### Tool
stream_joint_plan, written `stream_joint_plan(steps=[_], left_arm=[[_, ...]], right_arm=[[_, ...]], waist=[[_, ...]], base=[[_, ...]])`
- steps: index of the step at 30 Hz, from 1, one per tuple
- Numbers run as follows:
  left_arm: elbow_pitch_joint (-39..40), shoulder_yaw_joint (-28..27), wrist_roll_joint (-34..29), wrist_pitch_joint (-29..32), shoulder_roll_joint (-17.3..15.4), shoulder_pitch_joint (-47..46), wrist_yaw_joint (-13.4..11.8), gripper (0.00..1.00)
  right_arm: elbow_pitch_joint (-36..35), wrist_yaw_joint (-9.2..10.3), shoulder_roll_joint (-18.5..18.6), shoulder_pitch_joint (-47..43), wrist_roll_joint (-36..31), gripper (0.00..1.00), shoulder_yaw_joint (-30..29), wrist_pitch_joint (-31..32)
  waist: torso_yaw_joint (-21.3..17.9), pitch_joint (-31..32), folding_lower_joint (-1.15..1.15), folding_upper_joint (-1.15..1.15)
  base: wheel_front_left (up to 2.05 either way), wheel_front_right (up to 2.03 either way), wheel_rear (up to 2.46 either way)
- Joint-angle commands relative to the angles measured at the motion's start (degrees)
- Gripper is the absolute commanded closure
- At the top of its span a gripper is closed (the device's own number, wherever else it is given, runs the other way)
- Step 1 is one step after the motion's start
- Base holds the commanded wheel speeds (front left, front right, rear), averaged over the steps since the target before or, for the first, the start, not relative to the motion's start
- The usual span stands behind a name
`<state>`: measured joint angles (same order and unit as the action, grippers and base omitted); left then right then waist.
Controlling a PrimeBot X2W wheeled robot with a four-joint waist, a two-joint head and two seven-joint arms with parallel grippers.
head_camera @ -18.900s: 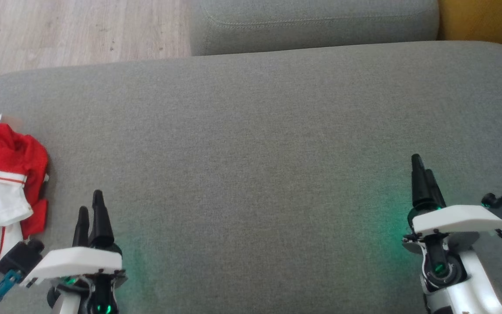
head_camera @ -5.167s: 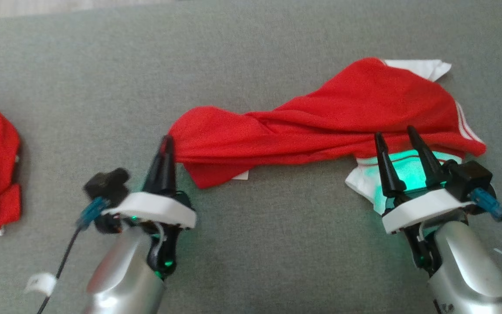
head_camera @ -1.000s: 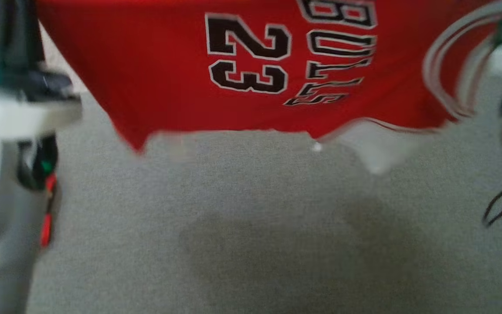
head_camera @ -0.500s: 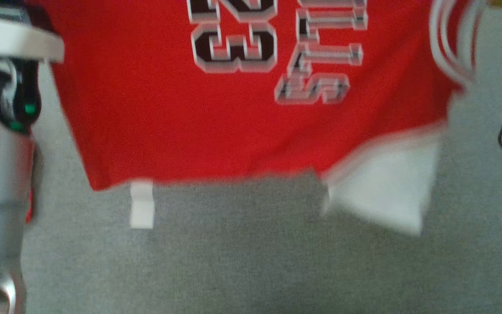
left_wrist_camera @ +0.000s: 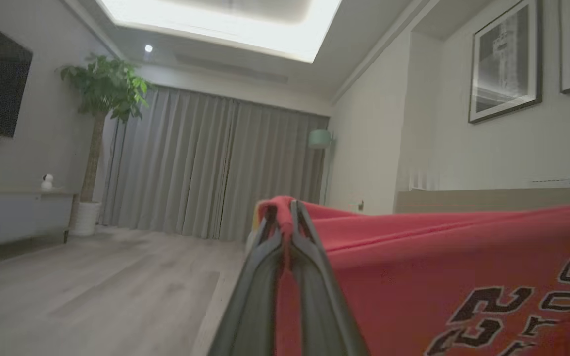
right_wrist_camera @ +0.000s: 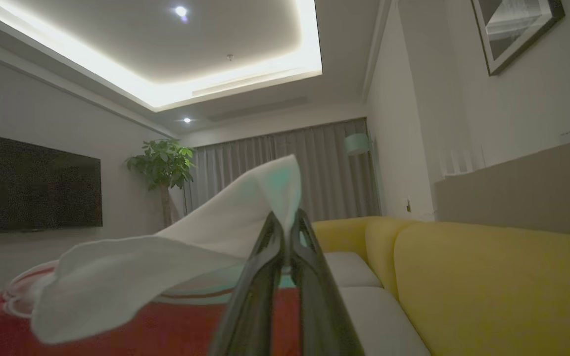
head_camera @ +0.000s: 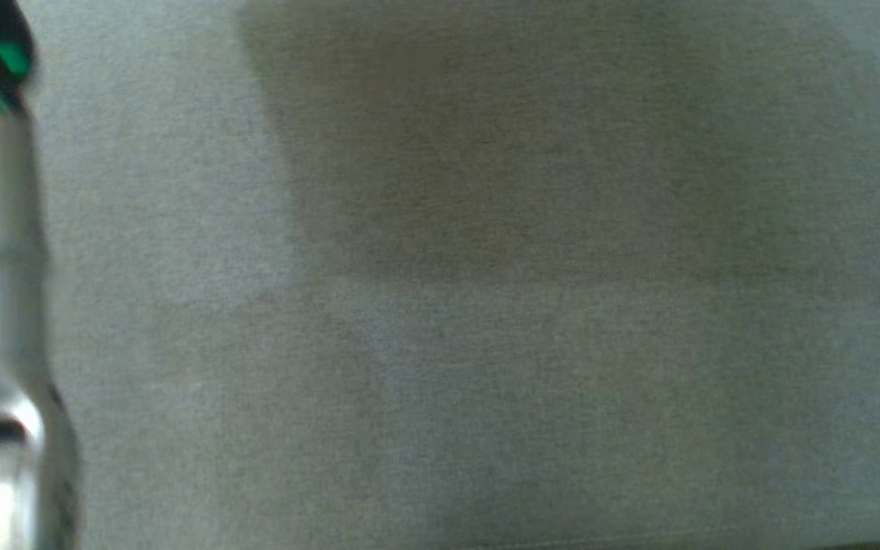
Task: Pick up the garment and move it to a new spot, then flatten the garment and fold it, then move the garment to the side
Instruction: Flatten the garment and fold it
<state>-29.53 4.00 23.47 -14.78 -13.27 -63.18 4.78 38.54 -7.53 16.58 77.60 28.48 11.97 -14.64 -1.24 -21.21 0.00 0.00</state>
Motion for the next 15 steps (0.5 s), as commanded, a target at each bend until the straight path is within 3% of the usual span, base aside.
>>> stream_joint_plan(steps=[1, 9, 15], left_arm=[[1.0, -2.6, 0.8, -0.2, -2.3, 2.2, -0.1, 1.00], [-0.2, -11.8, 1.8, -0.2, 6.7, 28.4, 2.3, 1.00], [-1.2, -13.0, 1.7, -0.2, 9.8, 42.3, 2.7, 1.00]], right_arm=[[-1.4, 0.04, 0.0, -2.2, 0.9, 1.00, -0.1, -0.3], [-5.9, 0.04, 0.7, -33.0, 14.8, 1.00, 7.3, 2.0], [-11.9, 0.04, 2.1, -53.7, 22.5, 1.00, 10.1, 2.8]], waist=[[-0.3, 0.2, 0.00, 0.00], [-3.2, 2.8, 0.00, 0.00], [-5.5, 6.0, 0.00, 0.00]], base=[[0.00, 0.00, 0.00], [0.00, 0.00, 0.00], [0.00, 0.00, 0.00]])
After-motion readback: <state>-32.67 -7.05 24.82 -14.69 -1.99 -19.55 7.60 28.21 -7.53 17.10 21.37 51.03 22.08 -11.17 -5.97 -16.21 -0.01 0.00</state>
